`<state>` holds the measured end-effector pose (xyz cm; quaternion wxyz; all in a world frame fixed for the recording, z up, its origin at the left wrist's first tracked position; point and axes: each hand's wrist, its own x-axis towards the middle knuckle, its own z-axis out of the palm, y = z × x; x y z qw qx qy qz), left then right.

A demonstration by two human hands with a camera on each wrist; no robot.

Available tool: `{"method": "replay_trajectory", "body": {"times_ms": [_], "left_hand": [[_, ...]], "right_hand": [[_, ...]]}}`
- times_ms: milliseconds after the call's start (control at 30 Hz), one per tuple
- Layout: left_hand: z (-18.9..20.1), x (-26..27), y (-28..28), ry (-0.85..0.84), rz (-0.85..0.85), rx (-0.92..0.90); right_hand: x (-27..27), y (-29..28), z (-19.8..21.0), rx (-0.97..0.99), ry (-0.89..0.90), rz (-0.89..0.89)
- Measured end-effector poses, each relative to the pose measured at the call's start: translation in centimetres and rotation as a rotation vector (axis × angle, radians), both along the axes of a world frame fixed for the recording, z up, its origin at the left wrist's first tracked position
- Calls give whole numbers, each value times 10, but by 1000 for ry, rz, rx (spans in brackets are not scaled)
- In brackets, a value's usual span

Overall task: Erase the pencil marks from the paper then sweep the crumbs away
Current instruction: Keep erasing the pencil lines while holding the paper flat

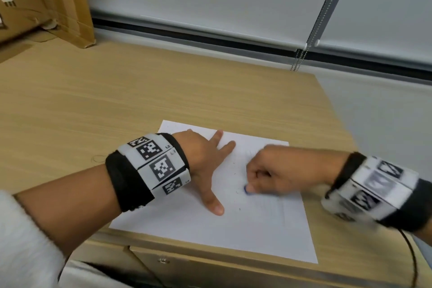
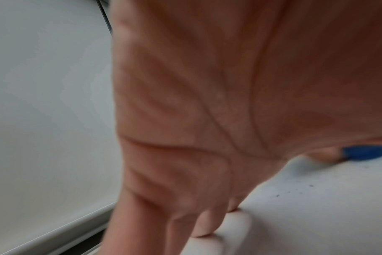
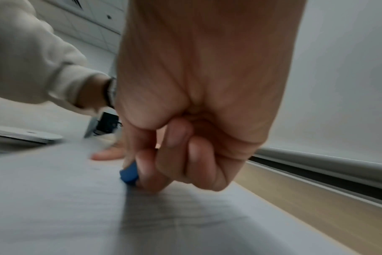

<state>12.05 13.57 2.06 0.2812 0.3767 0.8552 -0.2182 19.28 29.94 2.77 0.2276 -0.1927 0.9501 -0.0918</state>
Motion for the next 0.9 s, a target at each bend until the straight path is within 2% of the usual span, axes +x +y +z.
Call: {"method": "replay_trajectory", "body": {"times_ms": [100, 167, 333, 400, 500, 567, 667, 800, 900], "left_hand": [[1, 0, -2, -9, 5, 12], [1, -1, -2, -7, 0, 15], [-3, -2, -3, -8, -4, 37], [-4, -2, -3, -9, -3, 39], [-2, -1, -3, -3, -4, 37], [-2, 0, -4, -4, -8, 39], [0, 0, -4, -14, -8, 48], [0, 0, -3, -11, -1, 36], [-3, -1, -3, -6, 6, 38]], "right_hand": [[-36, 17, -3, -4, 93, -109], [-42, 20, -5, -10, 134, -127], [-14, 4, -7, -5, 0, 58], [-25, 6, -3, 0, 8, 33], [-46, 19, -2, 21, 114, -58], [-43, 21, -5, 22, 82, -52], [-38, 20, -4, 12, -57, -14], [-59, 26, 0, 30, 126, -111], [-45, 24, -7, 1, 61, -51]]}}
